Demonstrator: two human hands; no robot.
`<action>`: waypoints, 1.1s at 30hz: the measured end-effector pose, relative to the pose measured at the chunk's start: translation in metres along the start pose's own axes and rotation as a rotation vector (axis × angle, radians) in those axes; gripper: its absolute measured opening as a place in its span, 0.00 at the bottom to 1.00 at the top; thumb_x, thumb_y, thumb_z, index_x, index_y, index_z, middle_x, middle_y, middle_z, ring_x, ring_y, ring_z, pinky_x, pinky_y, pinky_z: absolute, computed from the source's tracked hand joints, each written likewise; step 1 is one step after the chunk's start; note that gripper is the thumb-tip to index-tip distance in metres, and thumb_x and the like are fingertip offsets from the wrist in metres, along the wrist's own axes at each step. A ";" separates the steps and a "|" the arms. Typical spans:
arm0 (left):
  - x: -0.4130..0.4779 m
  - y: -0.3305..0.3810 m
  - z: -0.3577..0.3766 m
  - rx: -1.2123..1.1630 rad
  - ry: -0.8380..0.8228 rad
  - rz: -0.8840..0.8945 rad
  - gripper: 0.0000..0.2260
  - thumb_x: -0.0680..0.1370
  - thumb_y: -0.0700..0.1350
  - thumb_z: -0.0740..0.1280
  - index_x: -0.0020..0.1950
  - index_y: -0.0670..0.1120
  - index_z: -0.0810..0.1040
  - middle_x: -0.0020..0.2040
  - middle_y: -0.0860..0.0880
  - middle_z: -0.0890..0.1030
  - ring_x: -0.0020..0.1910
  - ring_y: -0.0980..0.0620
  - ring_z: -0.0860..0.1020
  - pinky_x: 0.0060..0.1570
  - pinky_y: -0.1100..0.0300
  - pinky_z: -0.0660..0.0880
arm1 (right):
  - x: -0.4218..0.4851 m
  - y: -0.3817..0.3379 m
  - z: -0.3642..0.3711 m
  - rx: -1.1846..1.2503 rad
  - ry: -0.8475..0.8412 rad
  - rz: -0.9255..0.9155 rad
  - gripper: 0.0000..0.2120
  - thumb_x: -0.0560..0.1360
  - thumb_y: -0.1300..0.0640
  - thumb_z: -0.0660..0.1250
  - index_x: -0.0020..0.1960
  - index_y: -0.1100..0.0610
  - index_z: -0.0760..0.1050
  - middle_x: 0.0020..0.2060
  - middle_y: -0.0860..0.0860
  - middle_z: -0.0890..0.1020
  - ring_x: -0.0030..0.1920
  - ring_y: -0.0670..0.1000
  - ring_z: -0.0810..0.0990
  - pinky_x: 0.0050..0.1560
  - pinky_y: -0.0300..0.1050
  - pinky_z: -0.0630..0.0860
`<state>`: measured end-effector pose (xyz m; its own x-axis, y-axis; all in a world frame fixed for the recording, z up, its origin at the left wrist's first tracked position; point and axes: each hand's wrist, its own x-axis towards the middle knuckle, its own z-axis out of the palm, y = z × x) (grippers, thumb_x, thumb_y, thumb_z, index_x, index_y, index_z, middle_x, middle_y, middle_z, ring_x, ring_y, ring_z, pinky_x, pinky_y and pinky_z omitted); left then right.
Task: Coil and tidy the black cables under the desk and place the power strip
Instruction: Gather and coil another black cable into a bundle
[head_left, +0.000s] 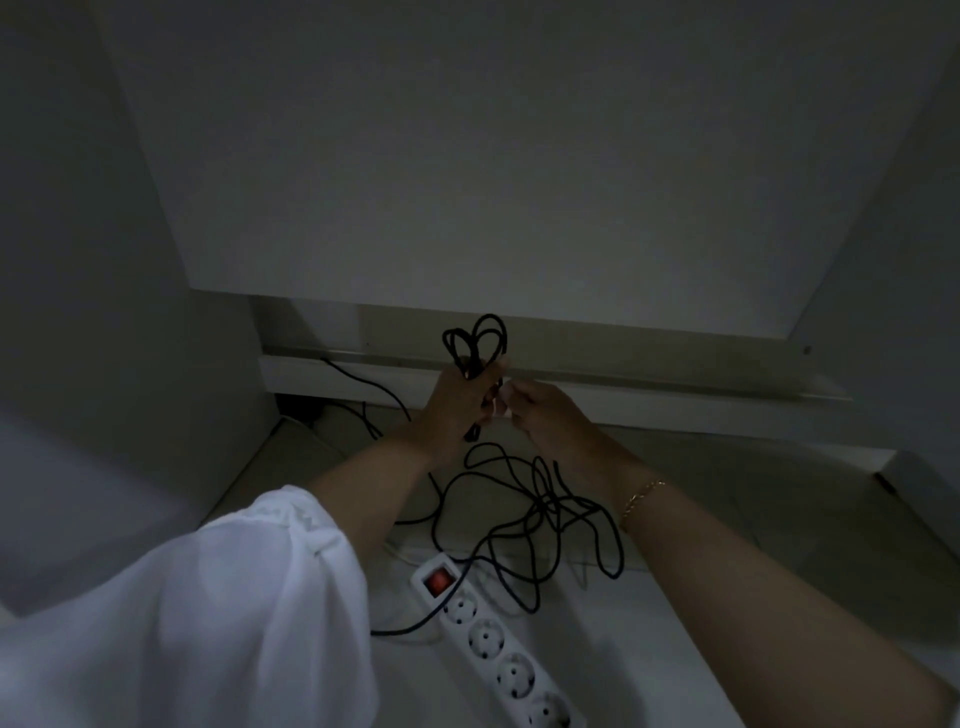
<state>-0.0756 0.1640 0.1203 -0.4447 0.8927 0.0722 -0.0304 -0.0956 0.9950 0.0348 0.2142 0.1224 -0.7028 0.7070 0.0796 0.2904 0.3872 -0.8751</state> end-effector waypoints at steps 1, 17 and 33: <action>-0.001 0.000 -0.001 0.013 -0.016 0.000 0.19 0.80 0.47 0.63 0.30 0.44 0.66 0.20 0.53 0.68 0.18 0.58 0.65 0.22 0.67 0.63 | -0.002 -0.001 0.000 -0.047 -0.008 -0.003 0.14 0.82 0.55 0.53 0.42 0.58 0.71 0.34 0.47 0.73 0.32 0.42 0.68 0.34 0.32 0.64; 0.007 -0.012 -0.011 -0.257 0.137 -0.049 0.14 0.80 0.35 0.58 0.34 0.42 0.71 0.25 0.47 0.74 0.22 0.52 0.74 0.24 0.63 0.74 | -0.004 -0.012 0.001 -0.122 -0.369 0.185 0.10 0.79 0.60 0.58 0.40 0.59 0.71 0.29 0.53 0.74 0.25 0.45 0.73 0.25 0.32 0.71; -0.002 -0.015 -0.006 0.308 -0.277 -0.110 0.10 0.80 0.42 0.61 0.39 0.42 0.70 0.28 0.49 0.70 0.24 0.55 0.66 0.26 0.64 0.62 | -0.016 -0.015 -0.033 -0.029 -0.391 0.174 0.07 0.72 0.62 0.69 0.36 0.56 0.77 0.30 0.51 0.73 0.32 0.46 0.68 0.34 0.37 0.65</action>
<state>-0.0796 0.1609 0.1053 -0.1956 0.9788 -0.0613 0.2229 0.1053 0.9691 0.0632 0.2168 0.1502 -0.8336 0.4875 -0.2597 0.4405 0.3029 -0.8451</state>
